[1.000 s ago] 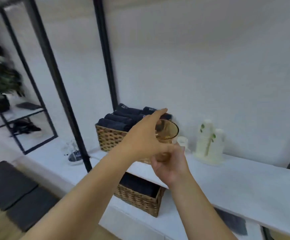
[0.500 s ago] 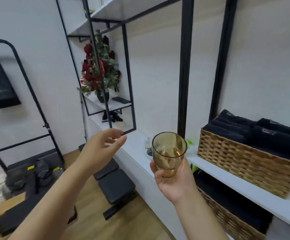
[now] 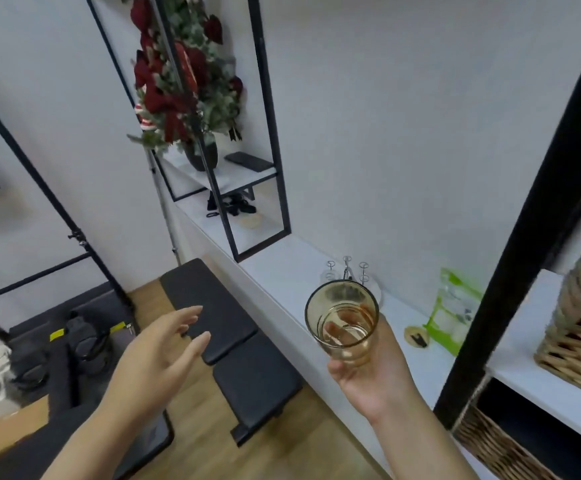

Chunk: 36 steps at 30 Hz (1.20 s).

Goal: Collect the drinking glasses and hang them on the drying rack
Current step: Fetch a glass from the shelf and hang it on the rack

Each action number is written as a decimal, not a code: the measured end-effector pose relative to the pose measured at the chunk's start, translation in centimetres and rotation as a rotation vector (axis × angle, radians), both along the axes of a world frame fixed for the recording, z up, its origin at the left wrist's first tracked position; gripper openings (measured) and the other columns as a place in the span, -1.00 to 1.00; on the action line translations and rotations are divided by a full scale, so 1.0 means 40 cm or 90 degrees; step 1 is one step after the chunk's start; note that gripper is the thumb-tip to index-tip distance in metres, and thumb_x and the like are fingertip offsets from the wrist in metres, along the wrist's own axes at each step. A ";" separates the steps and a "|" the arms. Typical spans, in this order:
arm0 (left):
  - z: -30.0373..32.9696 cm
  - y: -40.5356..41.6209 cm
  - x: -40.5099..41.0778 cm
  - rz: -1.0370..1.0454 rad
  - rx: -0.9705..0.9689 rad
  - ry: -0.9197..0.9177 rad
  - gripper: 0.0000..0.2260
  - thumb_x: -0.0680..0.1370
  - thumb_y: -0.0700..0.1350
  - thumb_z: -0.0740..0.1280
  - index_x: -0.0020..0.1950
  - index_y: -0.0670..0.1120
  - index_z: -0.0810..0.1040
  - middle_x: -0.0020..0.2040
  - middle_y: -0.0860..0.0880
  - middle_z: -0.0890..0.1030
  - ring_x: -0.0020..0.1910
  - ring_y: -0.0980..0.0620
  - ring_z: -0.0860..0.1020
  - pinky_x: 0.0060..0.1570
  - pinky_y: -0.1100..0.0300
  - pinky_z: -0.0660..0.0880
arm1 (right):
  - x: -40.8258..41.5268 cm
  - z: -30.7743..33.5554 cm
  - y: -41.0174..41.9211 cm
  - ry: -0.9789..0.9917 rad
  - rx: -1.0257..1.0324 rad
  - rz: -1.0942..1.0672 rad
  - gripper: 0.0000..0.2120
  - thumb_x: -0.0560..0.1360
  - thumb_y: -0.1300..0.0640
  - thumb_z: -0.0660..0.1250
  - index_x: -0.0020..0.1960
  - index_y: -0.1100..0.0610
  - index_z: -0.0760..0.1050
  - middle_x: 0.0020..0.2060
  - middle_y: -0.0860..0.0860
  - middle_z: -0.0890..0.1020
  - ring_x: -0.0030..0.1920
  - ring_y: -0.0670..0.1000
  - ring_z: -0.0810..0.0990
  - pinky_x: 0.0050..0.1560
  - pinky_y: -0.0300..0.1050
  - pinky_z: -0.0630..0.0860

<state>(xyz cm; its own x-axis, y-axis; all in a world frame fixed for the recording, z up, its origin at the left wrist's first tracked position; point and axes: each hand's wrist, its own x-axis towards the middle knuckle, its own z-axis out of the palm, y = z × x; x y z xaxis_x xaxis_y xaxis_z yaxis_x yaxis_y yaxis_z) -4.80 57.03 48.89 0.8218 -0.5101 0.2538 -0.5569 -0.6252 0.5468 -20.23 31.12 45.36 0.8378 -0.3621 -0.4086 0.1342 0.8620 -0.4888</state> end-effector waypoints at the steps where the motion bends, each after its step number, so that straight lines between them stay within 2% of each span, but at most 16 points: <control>1: -0.007 -0.048 0.053 -0.018 -0.005 0.012 -0.55 0.52 0.25 0.33 0.38 0.15 0.56 0.24 0.23 0.63 0.21 0.25 0.58 0.20 0.14 0.51 | 0.052 0.005 -0.027 0.007 -0.003 -0.016 -0.85 0.49 0.01 0.38 -0.06 0.08 0.63 -0.28 0.06 0.64 -0.40 0.04 0.62 -0.56 -0.24 0.44; 5: -0.035 -0.249 0.232 -0.098 -0.006 0.024 -0.52 0.57 0.27 0.27 0.45 0.15 0.52 0.26 0.24 0.61 0.24 0.25 0.56 0.26 0.09 0.52 | 0.228 0.011 -0.135 0.041 -0.020 -0.073 -0.77 0.64 -0.03 0.27 -0.08 0.05 0.62 -0.32 0.03 0.68 -0.42 0.02 0.65 -0.53 -0.25 0.42; 9: -0.060 -0.449 0.382 -0.180 -0.033 0.064 -0.59 0.63 0.22 0.28 0.47 0.22 0.48 0.29 0.26 0.59 0.26 0.27 0.54 0.26 0.09 0.51 | 0.368 -0.002 -0.228 0.079 -0.049 -0.117 -0.79 0.61 -0.04 0.28 -0.09 0.04 0.60 -0.33 0.01 0.67 -0.35 0.06 0.67 -0.51 -0.25 0.39; 13: -0.113 -0.649 0.533 -0.276 -0.032 0.072 -0.60 0.65 0.20 0.27 0.47 0.17 0.49 0.28 0.21 0.60 0.25 0.23 0.55 0.27 0.11 0.49 | 0.490 -0.042 -0.322 0.111 -0.091 -0.184 -0.73 0.60 -0.06 0.28 -0.15 0.04 0.63 -0.33 0.01 0.68 -0.38 0.02 0.63 -0.49 -0.23 0.38; 15: -0.157 -0.738 0.610 -0.321 -0.029 0.072 -0.63 0.66 0.17 0.28 0.46 0.15 0.51 0.25 0.19 0.62 0.21 0.20 0.57 0.27 0.07 0.52 | 0.546 -0.068 -0.362 0.121 -0.091 -0.228 -0.69 0.60 -0.08 0.31 -0.21 0.04 0.65 -0.30 0.04 0.68 -0.32 0.06 0.59 -0.49 -0.21 0.38; 22: -0.283 -1.008 0.788 -0.484 0.016 0.097 -0.65 0.64 0.15 0.30 0.40 0.11 0.55 0.24 0.13 0.64 0.17 0.11 0.61 0.23 -0.01 0.54 | 0.676 -0.164 -0.481 0.194 -0.139 -0.380 -0.75 0.61 -0.11 0.34 0.06 0.05 0.64 -0.17 0.07 0.70 -0.23 0.09 0.63 -0.43 -0.20 0.47; 25: -0.342 -1.088 0.833 -0.509 0.019 0.102 -0.66 0.63 0.14 0.31 0.38 0.10 0.56 0.22 0.12 0.64 0.15 0.09 0.61 0.21 0.02 0.53 | 0.693 -0.216 -0.516 0.235 -0.163 -0.426 -0.75 0.61 -0.10 0.37 0.12 0.06 0.62 -0.21 0.04 0.71 -0.27 0.08 0.65 -0.42 -0.17 0.49; 32: -0.596 -1.162 0.861 -0.519 0.079 0.093 -0.64 0.63 0.09 0.35 0.43 0.07 0.53 0.27 0.06 0.61 0.20 0.06 0.58 0.20 0.07 0.49 | 0.675 -0.401 -0.581 0.342 -0.266 -0.436 -0.85 0.61 -0.07 0.39 -0.01 0.01 0.59 -0.27 -0.03 0.66 -0.38 0.00 0.63 -0.43 -0.17 0.48; 36: -0.773 -1.146 0.867 -0.482 0.138 0.079 -0.45 0.56 0.18 0.42 0.52 0.08 0.44 0.40 0.02 0.55 0.38 -0.03 0.51 0.29 0.03 0.44 | 0.661 -0.528 -0.604 0.344 -0.284 -0.455 -0.84 0.60 -0.07 0.40 -0.01 0.02 0.59 -0.21 0.03 0.66 -0.28 0.05 0.62 -0.40 -0.11 0.49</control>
